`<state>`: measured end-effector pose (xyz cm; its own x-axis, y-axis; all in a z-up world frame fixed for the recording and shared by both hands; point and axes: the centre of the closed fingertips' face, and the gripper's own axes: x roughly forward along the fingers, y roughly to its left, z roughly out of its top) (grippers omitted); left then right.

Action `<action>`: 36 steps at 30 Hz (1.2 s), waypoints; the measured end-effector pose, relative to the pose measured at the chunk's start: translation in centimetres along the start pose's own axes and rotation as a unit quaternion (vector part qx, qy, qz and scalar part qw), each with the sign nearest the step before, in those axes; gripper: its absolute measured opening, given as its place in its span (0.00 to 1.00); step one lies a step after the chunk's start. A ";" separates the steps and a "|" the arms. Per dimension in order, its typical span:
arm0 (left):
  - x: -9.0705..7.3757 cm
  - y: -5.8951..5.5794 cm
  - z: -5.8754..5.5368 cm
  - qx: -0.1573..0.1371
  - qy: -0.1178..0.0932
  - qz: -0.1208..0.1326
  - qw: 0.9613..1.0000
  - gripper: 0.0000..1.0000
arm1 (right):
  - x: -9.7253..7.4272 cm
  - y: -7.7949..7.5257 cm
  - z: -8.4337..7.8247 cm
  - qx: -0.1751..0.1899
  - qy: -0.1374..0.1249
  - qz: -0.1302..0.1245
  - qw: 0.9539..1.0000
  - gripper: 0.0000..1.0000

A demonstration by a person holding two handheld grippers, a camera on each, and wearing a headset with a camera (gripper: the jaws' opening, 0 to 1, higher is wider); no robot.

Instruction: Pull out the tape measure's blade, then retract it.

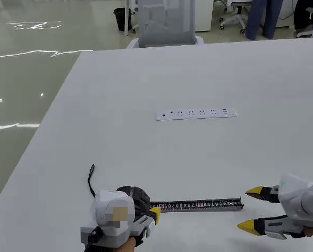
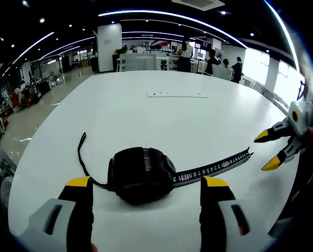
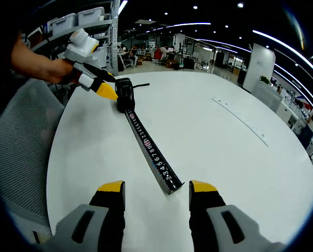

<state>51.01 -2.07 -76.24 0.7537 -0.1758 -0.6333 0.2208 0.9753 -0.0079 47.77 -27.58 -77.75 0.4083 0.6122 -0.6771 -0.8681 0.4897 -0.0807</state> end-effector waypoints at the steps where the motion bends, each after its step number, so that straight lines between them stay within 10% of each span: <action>1: 0.1 0.0 0.0 0.000 0.001 0.000 1.000 0.81 | 0.1 -0.1 0.0 -0.007 0.002 0.005 1.000 0.48; 36: 1.7 0.9 0.0 -0.068 0.013 0.028 0.997 0.73 | 2.4 -1.9 -1.5 -0.101 0.045 0.114 0.987 0.16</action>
<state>52.50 -1.54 -77.30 0.7461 -0.1197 -0.6550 0.0923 0.9928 -0.0763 49.96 -27.94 -80.33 0.1765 0.6299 -0.7563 -0.9768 0.2066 -0.0559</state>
